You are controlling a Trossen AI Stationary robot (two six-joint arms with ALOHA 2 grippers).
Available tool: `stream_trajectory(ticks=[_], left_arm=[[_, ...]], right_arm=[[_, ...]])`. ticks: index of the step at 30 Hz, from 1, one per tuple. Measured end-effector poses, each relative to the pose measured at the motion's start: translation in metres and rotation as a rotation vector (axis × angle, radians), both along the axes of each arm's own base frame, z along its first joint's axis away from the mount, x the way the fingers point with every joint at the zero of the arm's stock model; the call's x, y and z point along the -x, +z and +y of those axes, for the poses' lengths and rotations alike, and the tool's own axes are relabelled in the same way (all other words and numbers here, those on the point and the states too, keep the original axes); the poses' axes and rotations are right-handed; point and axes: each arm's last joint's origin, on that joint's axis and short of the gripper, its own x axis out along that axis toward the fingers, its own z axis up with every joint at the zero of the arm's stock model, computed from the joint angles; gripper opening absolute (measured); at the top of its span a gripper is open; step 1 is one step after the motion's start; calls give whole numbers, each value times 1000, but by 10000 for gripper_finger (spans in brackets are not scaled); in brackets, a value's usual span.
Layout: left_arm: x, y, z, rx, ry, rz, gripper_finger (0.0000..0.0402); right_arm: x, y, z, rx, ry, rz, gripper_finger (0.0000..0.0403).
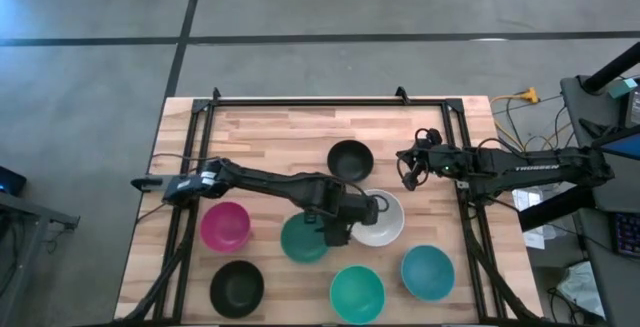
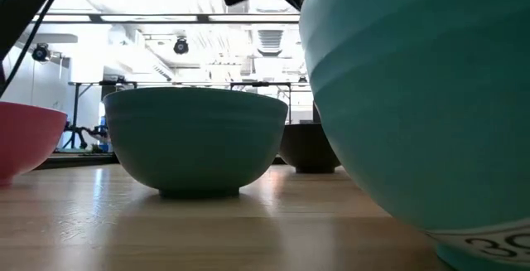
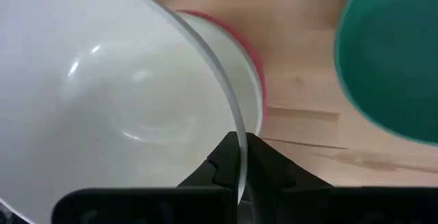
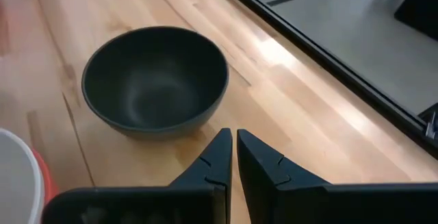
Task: Nest bowls inside each other
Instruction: Stack the left white bowl on top of the right white bowl
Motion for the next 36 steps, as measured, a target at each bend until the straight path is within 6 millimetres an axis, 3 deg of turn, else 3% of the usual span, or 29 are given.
stream_trajectory(ticks=[7,19,36], left_arm=[[-9,-1,1,71,-54,-51,0],[-31,-50,11,-47,-1,33,0],[-20,-63,15,-52,42,193,0]], right_arm=[[1,-4,0,-18,-12,8,18],[2,-4,0,-17,-12,-1,18],[2,-3,0,-8,-6,-3,18]])
